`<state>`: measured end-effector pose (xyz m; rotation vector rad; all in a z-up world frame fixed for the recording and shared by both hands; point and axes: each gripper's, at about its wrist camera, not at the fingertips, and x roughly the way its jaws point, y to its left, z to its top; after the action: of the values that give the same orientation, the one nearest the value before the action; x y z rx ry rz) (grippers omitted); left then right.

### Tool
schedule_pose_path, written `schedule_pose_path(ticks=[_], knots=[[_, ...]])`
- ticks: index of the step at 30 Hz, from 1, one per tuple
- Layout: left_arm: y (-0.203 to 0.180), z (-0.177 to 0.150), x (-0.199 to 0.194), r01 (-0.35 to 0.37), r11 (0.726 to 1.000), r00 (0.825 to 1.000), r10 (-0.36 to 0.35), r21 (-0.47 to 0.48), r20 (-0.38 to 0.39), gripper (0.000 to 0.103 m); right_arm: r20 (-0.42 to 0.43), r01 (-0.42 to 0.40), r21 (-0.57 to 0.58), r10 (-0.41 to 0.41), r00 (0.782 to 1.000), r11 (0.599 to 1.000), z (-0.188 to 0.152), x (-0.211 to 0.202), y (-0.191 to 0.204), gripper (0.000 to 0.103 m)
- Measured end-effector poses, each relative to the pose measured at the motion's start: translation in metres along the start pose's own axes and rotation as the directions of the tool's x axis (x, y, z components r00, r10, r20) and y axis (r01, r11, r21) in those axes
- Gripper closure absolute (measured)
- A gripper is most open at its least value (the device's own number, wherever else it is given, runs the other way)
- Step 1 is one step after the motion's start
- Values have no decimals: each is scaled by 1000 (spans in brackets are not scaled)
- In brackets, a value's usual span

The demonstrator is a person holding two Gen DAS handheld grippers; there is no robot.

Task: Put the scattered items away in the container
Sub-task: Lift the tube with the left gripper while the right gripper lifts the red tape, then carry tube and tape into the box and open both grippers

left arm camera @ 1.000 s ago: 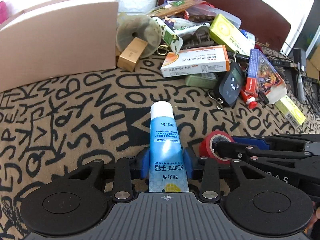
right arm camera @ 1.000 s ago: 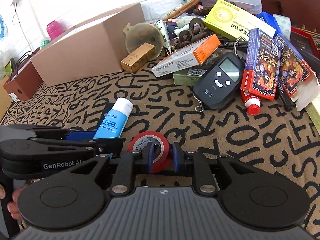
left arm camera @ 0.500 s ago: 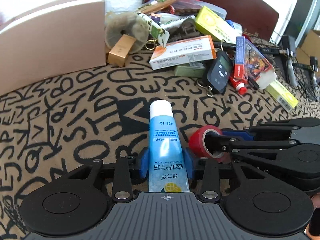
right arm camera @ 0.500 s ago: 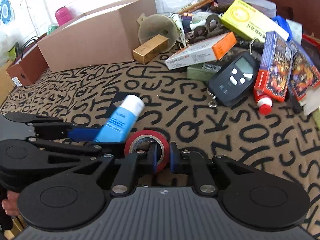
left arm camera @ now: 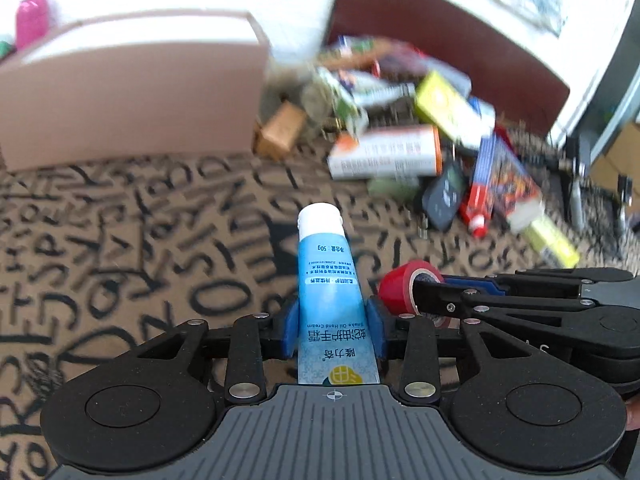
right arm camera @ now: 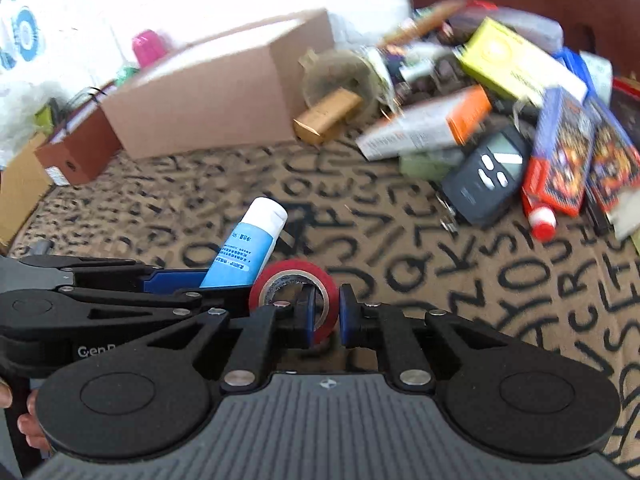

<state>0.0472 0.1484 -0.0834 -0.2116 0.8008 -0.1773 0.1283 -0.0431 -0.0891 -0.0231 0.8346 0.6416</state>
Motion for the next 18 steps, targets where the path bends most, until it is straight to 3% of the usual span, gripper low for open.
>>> schedule_pose_path(ticks=[5,11,15,18], knots=[[14,38,-37,-34,999,992,33,7,122,68,89,-30,-92,38,995,995,42,-14,27,89],[40,105,-71,-97,995,964,89,19,249,68,194,-50,-203,91,977,978,112,-22,68,89],[62,152,-74,-140,990,948,130,13,290,68,235,-41,-250,101,967,967,163,-11,95,89],[87,183,-64,-134,991,949,133,-16,284,68,252,-48,-246,112,961,968,201,9,107,89]])
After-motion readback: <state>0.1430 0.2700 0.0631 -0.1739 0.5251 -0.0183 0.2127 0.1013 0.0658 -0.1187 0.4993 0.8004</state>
